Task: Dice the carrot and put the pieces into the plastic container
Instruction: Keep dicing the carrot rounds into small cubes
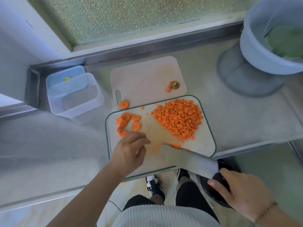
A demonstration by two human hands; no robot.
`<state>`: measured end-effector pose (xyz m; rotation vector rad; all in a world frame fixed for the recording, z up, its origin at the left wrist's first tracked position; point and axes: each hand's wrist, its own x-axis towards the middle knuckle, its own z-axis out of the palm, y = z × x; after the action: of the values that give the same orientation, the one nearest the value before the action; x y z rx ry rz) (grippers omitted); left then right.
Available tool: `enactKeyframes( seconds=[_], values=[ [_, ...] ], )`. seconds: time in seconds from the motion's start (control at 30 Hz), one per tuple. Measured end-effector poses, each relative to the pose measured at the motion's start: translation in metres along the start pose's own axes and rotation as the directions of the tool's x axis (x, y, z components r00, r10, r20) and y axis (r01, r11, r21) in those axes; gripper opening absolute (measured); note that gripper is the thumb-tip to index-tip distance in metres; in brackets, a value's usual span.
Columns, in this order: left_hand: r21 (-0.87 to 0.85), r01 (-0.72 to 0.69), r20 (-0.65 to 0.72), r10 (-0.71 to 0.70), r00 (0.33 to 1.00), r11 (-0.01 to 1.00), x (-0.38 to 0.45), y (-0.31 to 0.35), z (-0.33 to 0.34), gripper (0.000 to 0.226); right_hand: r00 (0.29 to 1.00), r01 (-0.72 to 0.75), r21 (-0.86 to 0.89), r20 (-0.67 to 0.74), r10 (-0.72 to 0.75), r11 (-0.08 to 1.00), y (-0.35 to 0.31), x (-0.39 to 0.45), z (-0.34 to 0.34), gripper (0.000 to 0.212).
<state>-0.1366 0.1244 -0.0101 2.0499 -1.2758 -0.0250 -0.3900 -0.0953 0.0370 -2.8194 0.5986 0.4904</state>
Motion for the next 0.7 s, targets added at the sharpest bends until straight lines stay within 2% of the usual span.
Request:
enactKeyframes(
  seconds=[0.07,0.17,0.23,0.47,0.7],
  values=[
    [-0.028,0.025,0.122,-0.021,0.992,0.999,0.014,0.008,-0.008,0.021,0.999,0.038,-0.011,-0.013,-0.038,0.999,0.001,0.001,0.005,0.060],
    [0.001,-0.008,0.380,0.007,0.925,1.000,0.028,0.013,0.000,0.033,0.978,0.153,-0.062,-0.134,-0.160,0.986,0.002,0.005,0.012,0.061],
    [0.002,-0.020,0.434,0.017,0.901,1.000,0.028,0.011,0.007,0.038,0.961,0.195,-0.086,-0.182,-0.208,0.977,-0.002,0.007,0.012,0.062],
    [-0.011,-0.037,0.415,0.038,0.909,0.999,0.023,0.011,0.014,0.032,0.955,0.201,-0.104,-0.200,-0.219,0.974,-0.005,0.006,0.008,0.065],
    [0.169,0.019,0.191,-0.052,0.980,0.985,0.022,0.000,0.037,0.034,0.963,0.179,-0.067,-0.193,-0.189,0.982,0.003,-0.009,0.010,0.066]
  ],
)
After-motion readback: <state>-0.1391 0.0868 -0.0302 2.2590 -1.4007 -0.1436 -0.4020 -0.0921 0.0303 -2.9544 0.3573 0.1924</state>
